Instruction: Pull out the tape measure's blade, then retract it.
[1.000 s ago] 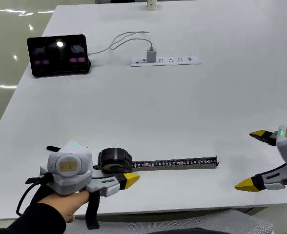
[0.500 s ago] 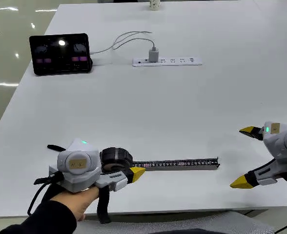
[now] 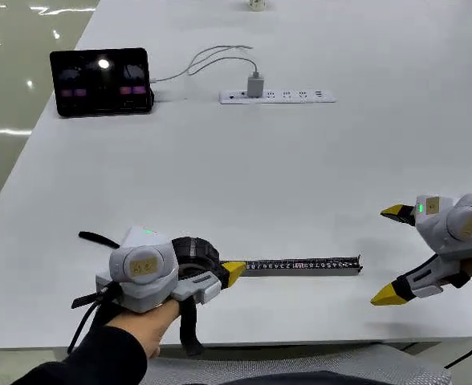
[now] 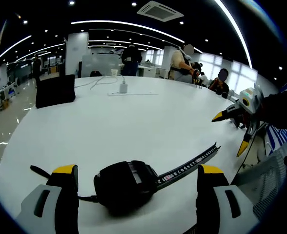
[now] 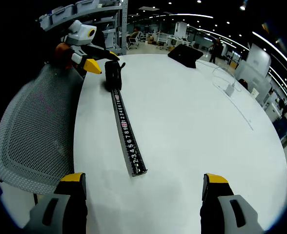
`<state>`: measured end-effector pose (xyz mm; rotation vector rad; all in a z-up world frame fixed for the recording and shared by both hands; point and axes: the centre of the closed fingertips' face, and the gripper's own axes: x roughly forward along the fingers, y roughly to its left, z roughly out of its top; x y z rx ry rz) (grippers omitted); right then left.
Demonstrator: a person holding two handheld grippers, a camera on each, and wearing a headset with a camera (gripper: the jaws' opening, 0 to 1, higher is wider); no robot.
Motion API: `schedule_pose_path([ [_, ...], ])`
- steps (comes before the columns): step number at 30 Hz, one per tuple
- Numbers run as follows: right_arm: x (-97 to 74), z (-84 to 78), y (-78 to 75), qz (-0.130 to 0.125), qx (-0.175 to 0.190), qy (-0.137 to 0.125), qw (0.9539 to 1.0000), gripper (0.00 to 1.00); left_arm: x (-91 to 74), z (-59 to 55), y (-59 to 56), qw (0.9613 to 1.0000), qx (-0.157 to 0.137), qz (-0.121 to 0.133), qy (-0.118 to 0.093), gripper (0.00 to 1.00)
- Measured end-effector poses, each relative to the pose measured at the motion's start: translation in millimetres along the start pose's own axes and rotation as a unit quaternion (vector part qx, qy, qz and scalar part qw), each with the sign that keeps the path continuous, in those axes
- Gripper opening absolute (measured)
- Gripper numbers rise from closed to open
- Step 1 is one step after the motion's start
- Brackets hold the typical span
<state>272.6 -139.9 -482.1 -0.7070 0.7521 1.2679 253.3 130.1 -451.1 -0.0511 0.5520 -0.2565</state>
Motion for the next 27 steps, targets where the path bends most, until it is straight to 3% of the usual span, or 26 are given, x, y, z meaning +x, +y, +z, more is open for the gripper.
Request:
schedule_pose_path([
  [7,3.9,2.5,-4.0,0.006,-0.007,0.002,1.0,0.93,2.9,-5.8,4.6,0.9997,-0.013,0.019,-0.001,0.99],
  [11,7.6,3.6,-2.5,0.017,-0.024,0.005,0.9995,0.88,5.2,-0.9,8.5,0.999,-0.028,0.031,-0.017,0.99],
  [16,11.6,6.2,-1.8,0.029,-0.039,0.01,0.9988,0.8,12.8,-4.0,12.3,0.9982,-0.042,0.036,-0.023,0.99],
  [27,19.6,1.0,1.7,0.055,-0.066,0.036,0.9957,0.57,18.3,-10.8,13.2,0.9986,-0.032,0.038,-0.018,0.99],
])
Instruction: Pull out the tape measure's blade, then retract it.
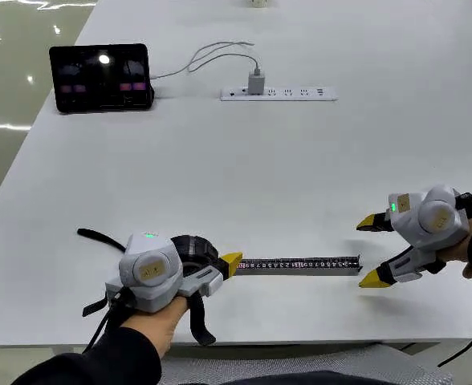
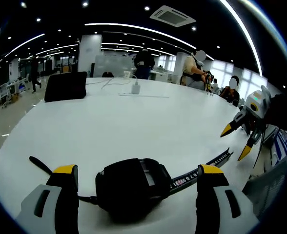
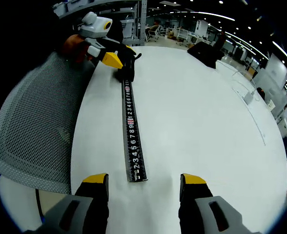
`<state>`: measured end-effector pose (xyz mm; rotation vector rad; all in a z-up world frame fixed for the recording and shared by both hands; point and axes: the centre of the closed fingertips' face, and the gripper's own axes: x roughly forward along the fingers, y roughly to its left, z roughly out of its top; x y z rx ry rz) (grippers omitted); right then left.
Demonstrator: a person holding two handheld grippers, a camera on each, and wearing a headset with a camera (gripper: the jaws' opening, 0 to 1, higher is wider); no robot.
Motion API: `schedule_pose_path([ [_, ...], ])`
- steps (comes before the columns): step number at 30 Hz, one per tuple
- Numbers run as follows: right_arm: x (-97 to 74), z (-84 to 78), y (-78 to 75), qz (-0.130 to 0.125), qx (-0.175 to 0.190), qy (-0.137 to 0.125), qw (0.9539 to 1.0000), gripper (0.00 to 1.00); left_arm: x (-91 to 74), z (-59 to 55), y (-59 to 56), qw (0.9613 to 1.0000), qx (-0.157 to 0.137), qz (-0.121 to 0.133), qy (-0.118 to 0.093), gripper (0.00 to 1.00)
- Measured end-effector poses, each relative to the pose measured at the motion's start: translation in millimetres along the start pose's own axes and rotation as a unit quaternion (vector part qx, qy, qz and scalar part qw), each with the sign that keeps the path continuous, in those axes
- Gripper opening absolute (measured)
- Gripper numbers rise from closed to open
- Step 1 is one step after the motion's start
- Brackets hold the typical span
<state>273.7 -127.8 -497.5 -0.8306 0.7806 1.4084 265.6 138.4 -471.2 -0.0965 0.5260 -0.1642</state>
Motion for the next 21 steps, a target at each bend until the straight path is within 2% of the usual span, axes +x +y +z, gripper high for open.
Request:
schedule_pose_path([
  [7,5.5,-3.1,3.5,0.014,-0.009,0.012,0.9998,0.4,0.5,0.4,0.3,1.0,0.01,0.0,-0.001,0.99],
  [14,13.2,-9.7,3.9,0.023,-0.032,0.032,0.9987,0.31,2.6,-1.8,-2.3,0.9998,0.022,-0.004,0.002,0.97],
  [21,16.0,-10.3,0.4,0.027,-0.036,0.039,0.9982,0.19,2.2,-0.5,-0.9,0.9998,0.019,-0.003,-0.002,0.95],
])
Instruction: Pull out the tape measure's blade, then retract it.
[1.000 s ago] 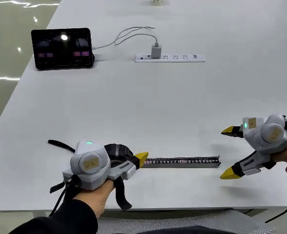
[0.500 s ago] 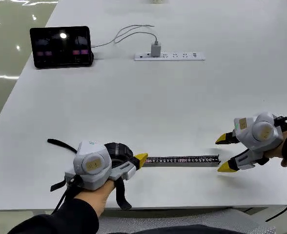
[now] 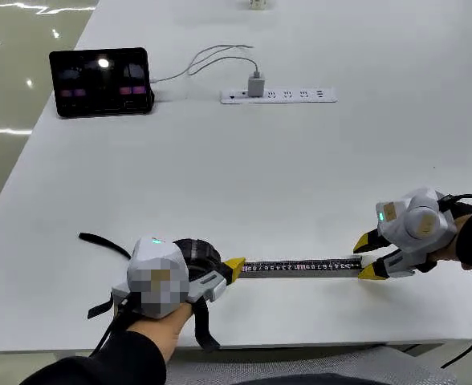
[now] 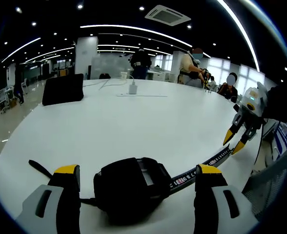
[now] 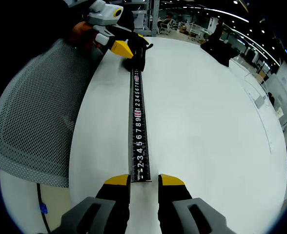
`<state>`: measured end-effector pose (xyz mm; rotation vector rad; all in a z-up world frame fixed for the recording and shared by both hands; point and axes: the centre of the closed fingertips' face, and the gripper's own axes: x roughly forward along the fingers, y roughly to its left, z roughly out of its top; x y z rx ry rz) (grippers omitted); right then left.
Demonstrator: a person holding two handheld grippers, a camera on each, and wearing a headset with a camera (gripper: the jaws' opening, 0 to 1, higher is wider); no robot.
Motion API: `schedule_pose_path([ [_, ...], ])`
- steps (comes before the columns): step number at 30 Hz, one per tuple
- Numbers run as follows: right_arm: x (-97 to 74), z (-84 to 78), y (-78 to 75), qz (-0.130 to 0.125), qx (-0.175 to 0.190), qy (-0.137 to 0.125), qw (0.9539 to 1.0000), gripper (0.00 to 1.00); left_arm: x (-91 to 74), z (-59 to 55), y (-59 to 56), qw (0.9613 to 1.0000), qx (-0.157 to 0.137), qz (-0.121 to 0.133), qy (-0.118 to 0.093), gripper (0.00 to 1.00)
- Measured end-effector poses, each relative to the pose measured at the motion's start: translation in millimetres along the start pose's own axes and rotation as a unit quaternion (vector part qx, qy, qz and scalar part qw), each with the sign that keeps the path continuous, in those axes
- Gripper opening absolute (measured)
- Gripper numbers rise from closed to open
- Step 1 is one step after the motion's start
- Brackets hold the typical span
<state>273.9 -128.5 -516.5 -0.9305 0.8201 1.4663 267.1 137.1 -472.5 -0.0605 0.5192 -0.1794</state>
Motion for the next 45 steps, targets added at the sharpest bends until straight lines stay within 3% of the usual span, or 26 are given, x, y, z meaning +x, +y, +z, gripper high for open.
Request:
schedule_pose_path([
  [15,5.8,0.4,2.8,0.011,-0.005,0.007,0.9999,0.13,-0.1,-0.7,4.3,1.0,-0.006,0.003,0.0,0.9],
  [22,7.1,0.8,3.2,0.015,-0.008,0.016,0.9997,0.12,-0.4,-5.3,6.6,0.9999,-0.007,0.007,0.011,0.82],
  [28,7.6,0.4,4.0,0.014,0.02,0.018,0.9996,0.12,1.0,-14.3,13.7,0.999,-0.021,0.02,0.033,0.75],
  [34,7.6,1.5,5.2,0.01,0.035,0.018,0.9992,0.11,0.8,-16.7,14.1,0.9985,-0.027,0.023,0.042,0.69],
  [40,7.2,1.9,4.4,0.009,0.041,0.019,0.9989,0.11,-0.5,-17.2,7.0,0.998,-0.033,0.014,0.052,0.61],
  [45,6.5,2.9,4.7,0.008,0.044,0.02,0.9988,0.11,-0.9,-18.1,8.1,0.9974,-0.033,0.018,0.062,0.61],
])
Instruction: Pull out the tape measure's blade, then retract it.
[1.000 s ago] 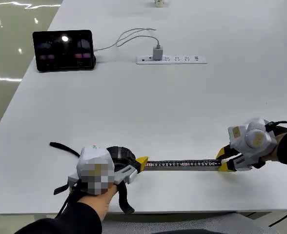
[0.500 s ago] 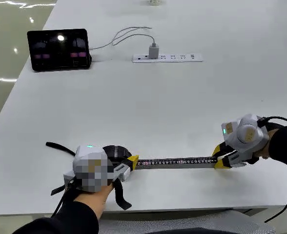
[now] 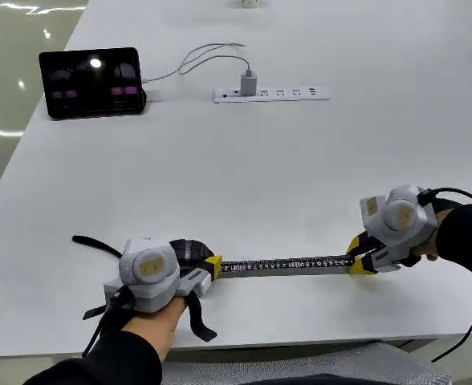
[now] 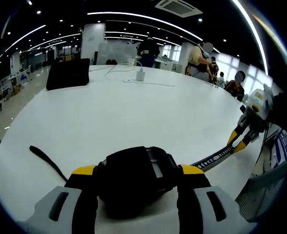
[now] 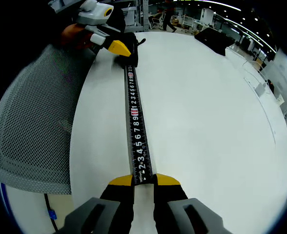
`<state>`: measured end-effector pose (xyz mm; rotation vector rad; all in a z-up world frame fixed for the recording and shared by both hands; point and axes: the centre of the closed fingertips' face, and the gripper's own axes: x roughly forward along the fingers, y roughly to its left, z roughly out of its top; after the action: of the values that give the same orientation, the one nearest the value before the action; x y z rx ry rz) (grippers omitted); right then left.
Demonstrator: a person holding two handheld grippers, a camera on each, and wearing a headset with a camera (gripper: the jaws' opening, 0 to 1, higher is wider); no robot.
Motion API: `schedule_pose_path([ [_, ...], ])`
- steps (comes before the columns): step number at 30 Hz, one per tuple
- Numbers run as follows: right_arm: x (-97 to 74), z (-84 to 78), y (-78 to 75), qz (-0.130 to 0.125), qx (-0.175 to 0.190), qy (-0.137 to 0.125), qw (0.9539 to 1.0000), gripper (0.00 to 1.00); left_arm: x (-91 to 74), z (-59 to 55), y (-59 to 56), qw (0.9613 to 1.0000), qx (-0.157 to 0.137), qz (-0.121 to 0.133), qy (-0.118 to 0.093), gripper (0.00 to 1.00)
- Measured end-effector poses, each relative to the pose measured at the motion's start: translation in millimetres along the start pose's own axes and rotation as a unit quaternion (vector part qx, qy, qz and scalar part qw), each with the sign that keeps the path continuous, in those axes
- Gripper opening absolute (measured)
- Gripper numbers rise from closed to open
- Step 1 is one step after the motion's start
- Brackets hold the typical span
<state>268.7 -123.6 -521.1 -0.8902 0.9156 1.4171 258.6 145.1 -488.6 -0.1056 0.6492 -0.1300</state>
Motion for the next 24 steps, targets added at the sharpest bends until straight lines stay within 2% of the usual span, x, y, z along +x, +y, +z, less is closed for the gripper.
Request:
schedule_pose_path([
  [10,-1.0,-0.2,-1.1,0.0,0.004,0.002,1.0,0.11,1.1,-1.1,0.0,0.9996,0.024,0.009,0.013,0.59],
  [15,0.0,-0.6,-1.6,-0.001,0.002,0.001,1.0,0.11,0.7,-0.3,0.8,0.9997,0.021,0.008,0.012,0.59],
  [19,-0.2,0.2,-3.0,0.002,0.019,-0.01,0.9998,0.11,0.2,0.5,0.7,0.9998,0.018,0.006,0.011,0.59],
  [24,0.3,2.4,-2.8,0.003,0.014,-0.009,0.9999,0.11,-0.3,0.8,0.3,0.9998,0.016,0.005,0.011,0.59],
])
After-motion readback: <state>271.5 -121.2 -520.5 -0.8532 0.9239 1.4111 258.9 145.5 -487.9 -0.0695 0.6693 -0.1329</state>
